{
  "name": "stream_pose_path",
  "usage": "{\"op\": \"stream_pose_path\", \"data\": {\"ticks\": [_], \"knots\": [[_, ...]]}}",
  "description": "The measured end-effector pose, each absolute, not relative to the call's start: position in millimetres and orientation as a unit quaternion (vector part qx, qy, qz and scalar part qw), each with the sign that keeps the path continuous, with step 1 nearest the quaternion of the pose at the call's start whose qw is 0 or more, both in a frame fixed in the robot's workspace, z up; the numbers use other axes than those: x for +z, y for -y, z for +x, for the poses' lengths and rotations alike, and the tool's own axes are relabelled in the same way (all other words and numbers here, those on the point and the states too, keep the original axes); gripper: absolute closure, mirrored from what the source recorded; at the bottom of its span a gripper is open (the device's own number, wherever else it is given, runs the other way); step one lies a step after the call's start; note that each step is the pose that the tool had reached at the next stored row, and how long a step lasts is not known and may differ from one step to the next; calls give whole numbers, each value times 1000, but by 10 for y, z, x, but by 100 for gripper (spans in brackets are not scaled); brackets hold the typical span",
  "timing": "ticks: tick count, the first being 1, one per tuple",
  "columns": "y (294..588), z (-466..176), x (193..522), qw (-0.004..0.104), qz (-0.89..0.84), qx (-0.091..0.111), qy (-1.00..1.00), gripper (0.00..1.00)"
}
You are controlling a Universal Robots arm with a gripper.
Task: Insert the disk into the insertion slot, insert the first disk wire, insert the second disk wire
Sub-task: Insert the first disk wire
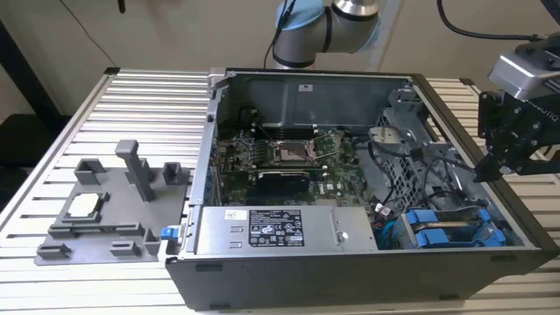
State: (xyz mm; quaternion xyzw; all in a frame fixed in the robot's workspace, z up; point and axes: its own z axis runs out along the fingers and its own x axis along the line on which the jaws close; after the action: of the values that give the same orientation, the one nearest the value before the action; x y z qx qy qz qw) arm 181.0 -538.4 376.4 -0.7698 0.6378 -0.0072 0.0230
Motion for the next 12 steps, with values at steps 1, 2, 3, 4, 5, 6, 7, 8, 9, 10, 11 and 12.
{"op": "stream_pose_path", "data": {"ticks": [1,2,3,4,5,6,7,8,9,10,11,12], "knots": [[5385,1772,3765,23,-770,-7,-638,81],[5385,1737,3764,24,-770,-7,-638,81],[5386,1706,3765,24,-770,-7,-638,81],[5391,1685,3764,25,-770,-8,-638,81],[5403,1674,3765,25,-770,-8,-638,81],[5416,1666,3766,26,-770,-9,-638,81],[5429,1658,3765,26,-770,-9,-638,81],[5444,1650,3765,27,-770,-10,-638,81],[5461,1643,3764,27,-770,-10,-638,81],[5483,1636,3764,28,-770,-11,-638,81],[5505,1628,3763,29,-770,-12,-638,81],[5527,1619,3762,29,-770,-13,-638,81]]}}
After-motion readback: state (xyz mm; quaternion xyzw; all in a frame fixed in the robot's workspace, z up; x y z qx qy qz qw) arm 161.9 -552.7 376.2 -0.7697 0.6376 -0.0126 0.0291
